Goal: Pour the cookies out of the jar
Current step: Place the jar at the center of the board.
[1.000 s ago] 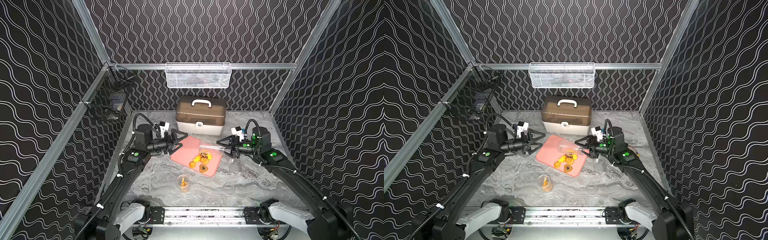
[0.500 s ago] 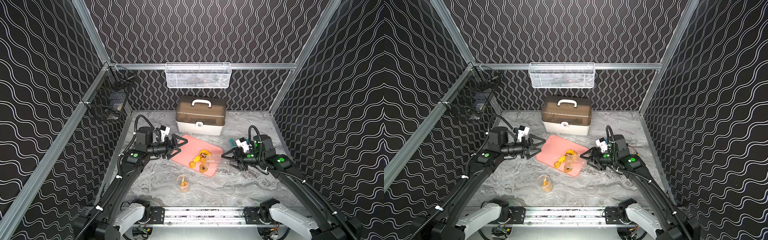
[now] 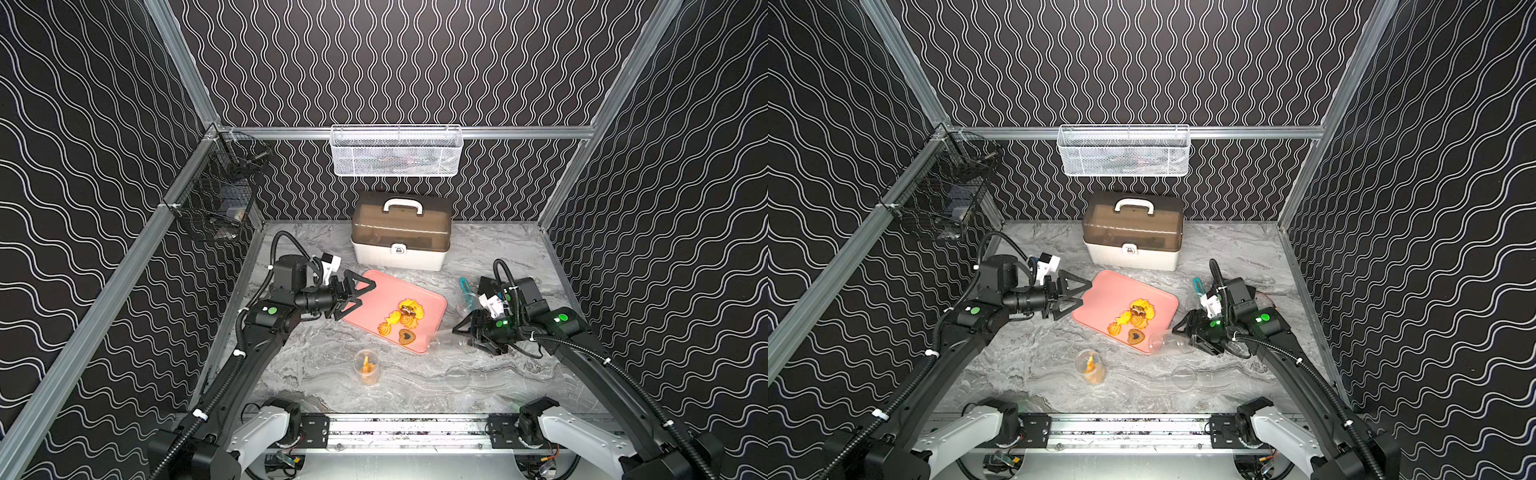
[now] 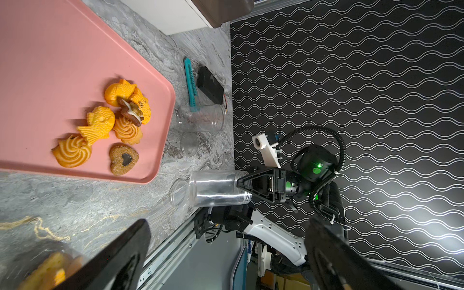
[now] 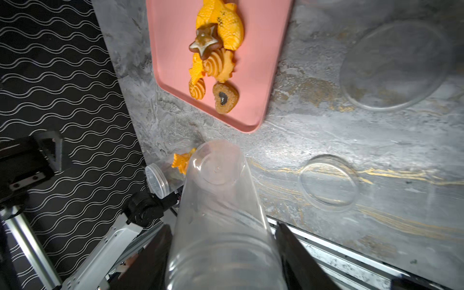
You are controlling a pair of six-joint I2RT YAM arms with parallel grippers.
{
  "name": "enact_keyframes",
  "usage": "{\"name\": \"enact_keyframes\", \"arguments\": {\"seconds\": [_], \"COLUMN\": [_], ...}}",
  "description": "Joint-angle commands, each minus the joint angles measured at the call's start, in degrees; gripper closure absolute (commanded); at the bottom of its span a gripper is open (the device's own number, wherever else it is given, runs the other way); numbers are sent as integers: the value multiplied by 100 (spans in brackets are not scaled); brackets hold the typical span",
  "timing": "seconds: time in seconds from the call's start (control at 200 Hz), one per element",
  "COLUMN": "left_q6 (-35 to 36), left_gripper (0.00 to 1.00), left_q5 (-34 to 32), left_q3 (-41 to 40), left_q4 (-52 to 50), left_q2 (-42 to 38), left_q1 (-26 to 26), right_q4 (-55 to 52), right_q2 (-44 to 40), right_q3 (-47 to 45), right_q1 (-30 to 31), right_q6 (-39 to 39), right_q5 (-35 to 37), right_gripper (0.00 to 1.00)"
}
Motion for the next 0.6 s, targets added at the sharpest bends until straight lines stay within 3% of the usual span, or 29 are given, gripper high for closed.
{"name": "enact_keyframes", "arguments": {"seconds": [0.0,0.595], "left_q6": [80,105], "left_gripper": [1,1], "left_q5": [61,40], "left_q3": [-28,-47], "left_q4": [79,21], "left_q2": [10,-18], "left_q1": [14,14], "right_q4": [-225,-32], "right_q2": [72,405], "right_q3": [-18,-294], "right_q1": [10,135], "right_q6": [-193,-327], "right_q5": [391,1082], "right_gripper": [37,38]}}
